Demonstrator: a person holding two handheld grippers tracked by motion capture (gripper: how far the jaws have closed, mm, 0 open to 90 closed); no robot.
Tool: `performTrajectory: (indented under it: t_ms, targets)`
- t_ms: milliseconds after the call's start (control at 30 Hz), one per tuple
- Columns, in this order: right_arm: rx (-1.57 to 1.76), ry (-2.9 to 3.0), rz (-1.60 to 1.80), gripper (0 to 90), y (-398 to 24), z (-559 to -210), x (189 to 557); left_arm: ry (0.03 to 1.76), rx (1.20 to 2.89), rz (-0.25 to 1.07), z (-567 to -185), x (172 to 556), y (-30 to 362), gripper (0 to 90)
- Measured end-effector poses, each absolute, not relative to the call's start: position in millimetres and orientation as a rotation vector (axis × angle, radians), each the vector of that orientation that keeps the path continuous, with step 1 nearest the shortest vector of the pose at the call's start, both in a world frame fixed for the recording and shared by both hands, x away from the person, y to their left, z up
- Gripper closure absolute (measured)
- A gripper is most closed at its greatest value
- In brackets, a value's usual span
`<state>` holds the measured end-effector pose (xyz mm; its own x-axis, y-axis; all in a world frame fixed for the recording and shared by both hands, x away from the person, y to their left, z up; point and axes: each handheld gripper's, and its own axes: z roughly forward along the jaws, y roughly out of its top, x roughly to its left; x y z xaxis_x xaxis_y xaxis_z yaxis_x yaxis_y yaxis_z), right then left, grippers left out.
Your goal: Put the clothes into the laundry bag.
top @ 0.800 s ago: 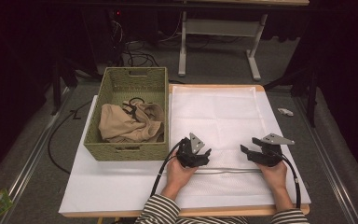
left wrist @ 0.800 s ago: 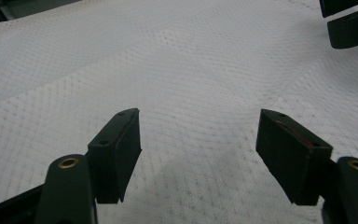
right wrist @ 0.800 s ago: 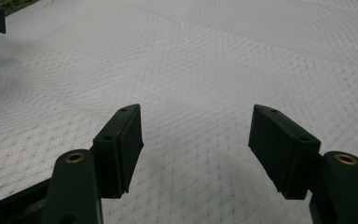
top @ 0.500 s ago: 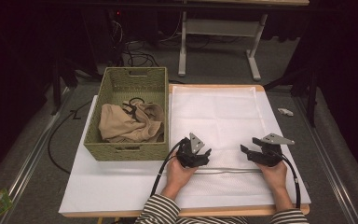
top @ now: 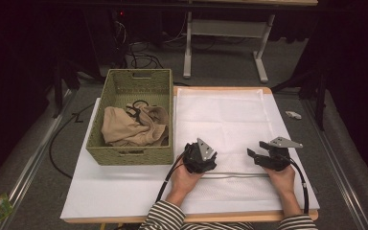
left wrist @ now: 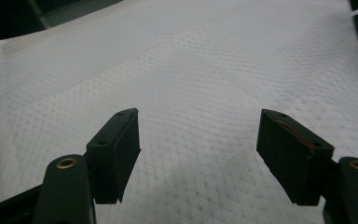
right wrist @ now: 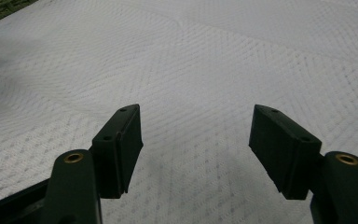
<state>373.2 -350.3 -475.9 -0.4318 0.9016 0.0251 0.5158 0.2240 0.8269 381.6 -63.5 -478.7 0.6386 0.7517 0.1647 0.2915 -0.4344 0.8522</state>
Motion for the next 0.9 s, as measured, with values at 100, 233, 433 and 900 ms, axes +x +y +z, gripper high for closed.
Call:
performTrajectory:
  t_ms: [100,233,433,900]
  targets:
    - [1.308,2.038,1.1,34.6,-350,-476,373,0.829,1.998,0.656,-478,381,-63,30.8]
    - [1.3,2.04,1.099,34.6,-350,-476,373,0.834,1.983,0.604,-477,383,-62,29.8]
    - [1.31,2.038,1.101,34.6,-350,-476,373,0.855,1.949,0.509,-474,386,-57,28.8]
    - [1.288,2.051,1.093,34.3,-349,-476,372,0.872,1.869,0.46,-467,387,-51,18.0]
